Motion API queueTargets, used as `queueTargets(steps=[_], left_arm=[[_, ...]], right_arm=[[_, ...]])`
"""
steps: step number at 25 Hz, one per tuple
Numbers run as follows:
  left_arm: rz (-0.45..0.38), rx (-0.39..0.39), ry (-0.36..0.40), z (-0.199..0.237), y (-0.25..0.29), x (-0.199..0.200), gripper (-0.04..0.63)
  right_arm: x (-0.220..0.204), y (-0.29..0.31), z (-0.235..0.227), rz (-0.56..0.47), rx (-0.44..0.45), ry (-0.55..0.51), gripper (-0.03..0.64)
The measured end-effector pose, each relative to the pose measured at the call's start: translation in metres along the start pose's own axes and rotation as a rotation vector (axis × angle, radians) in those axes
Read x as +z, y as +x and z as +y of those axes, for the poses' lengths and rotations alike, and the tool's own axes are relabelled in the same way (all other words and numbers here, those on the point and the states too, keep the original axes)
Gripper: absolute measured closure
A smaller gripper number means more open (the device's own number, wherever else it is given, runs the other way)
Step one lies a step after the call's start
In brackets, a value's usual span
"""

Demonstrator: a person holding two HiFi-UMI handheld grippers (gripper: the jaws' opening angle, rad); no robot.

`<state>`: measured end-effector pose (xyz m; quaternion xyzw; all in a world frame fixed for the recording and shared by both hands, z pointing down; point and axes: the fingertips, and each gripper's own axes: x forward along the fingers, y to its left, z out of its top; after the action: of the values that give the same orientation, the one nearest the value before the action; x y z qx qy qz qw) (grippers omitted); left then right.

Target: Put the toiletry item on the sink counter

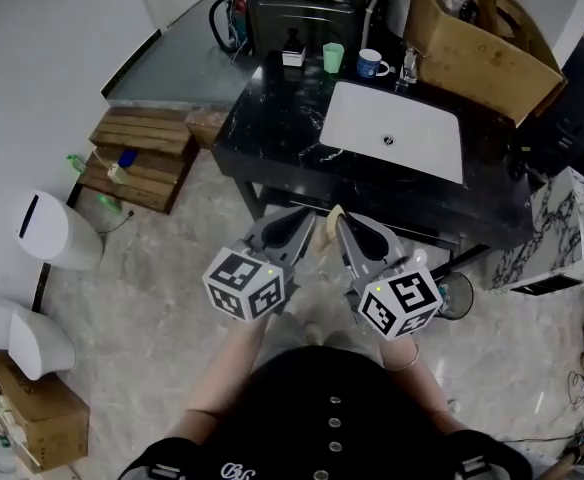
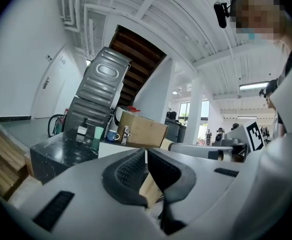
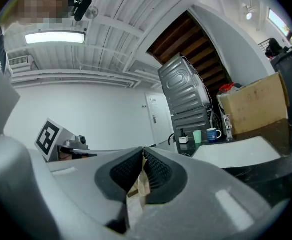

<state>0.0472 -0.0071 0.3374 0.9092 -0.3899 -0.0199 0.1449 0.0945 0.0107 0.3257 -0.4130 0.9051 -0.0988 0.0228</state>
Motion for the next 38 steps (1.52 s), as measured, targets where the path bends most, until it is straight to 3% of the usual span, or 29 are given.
queueTargets(steps=[13, 23, 38], left_arm=[[-0.002, -0.018, -0.033, 0.047, 0.040, 0.014, 0.581], [-0.032, -0.036, -0.025, 0.118, 0.077, 0.054, 0.581], [-0.006, -0.135, -0.005, 0.202, 0.142, 0.093, 0.581]], right_arm=[[0.017, 0.051, -0.038, -0.022, -0.012, 0.009, 0.611], [0.055, 0.129, -0.068, -0.095, 0.024, 0.048, 0.611], [0.079, 0.219, -0.125, -0.135, -0.114, 0.039, 0.611]])
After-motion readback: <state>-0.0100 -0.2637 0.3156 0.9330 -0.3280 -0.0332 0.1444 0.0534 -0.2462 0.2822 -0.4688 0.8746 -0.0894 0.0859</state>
